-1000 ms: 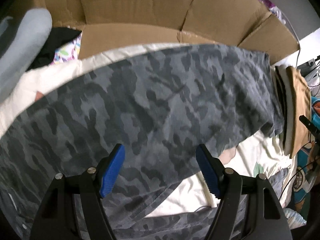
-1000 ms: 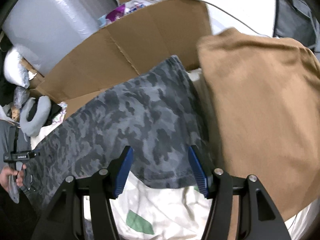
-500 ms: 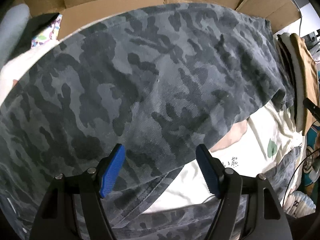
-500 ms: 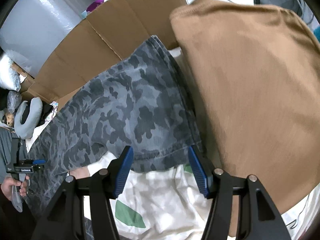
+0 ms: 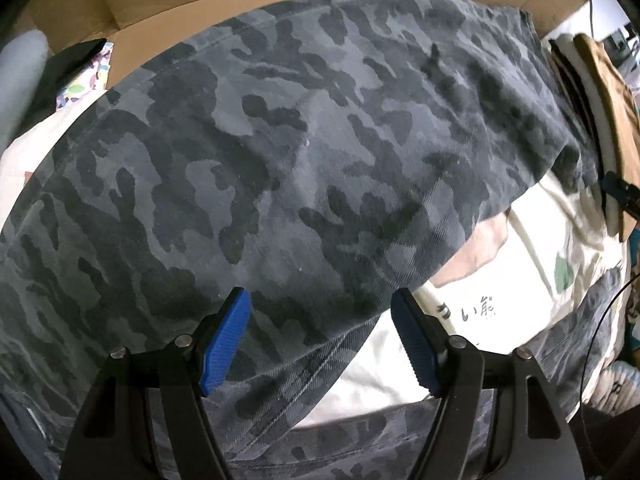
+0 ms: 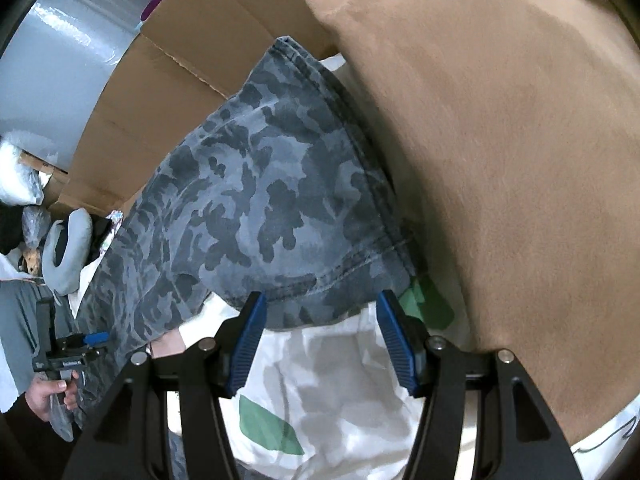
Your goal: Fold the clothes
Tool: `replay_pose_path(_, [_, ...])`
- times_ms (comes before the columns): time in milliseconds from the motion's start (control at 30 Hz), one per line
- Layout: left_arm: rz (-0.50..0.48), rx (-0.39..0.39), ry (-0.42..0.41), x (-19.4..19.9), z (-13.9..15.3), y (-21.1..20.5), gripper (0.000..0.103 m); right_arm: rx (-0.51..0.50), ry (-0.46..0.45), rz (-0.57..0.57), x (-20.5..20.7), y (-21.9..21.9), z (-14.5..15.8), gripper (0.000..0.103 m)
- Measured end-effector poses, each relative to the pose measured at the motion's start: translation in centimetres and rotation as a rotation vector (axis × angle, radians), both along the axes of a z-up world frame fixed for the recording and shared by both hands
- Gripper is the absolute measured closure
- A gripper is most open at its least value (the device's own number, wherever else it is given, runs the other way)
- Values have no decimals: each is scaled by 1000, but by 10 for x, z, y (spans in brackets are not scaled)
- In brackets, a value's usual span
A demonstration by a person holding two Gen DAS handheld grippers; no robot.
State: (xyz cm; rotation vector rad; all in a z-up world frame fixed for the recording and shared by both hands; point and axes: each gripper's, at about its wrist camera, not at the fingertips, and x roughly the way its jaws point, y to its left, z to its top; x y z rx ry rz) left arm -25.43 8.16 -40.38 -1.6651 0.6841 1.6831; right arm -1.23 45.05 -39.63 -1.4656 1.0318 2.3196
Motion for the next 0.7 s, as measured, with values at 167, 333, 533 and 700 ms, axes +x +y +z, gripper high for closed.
replay_pose_path(167, [-32, -46, 19, 11, -9, -2, 30, 6, -11, 14, 0, -18, -7, 48])
replay_pose_path(333, [-55, -82, 47, 25, -20, -3, 30, -4, -63, 10, -6, -28, -25, 48])
replay_pose_path(533, [-91, -110, 55, 47, -15, -6, 41, -18, -55, -82, -11, -15, -33, 48])
replay_pose_path(700, [-85, -147, 52, 51, -32, -4, 41, -29, -45, -108, -22, -9, -40, 60])
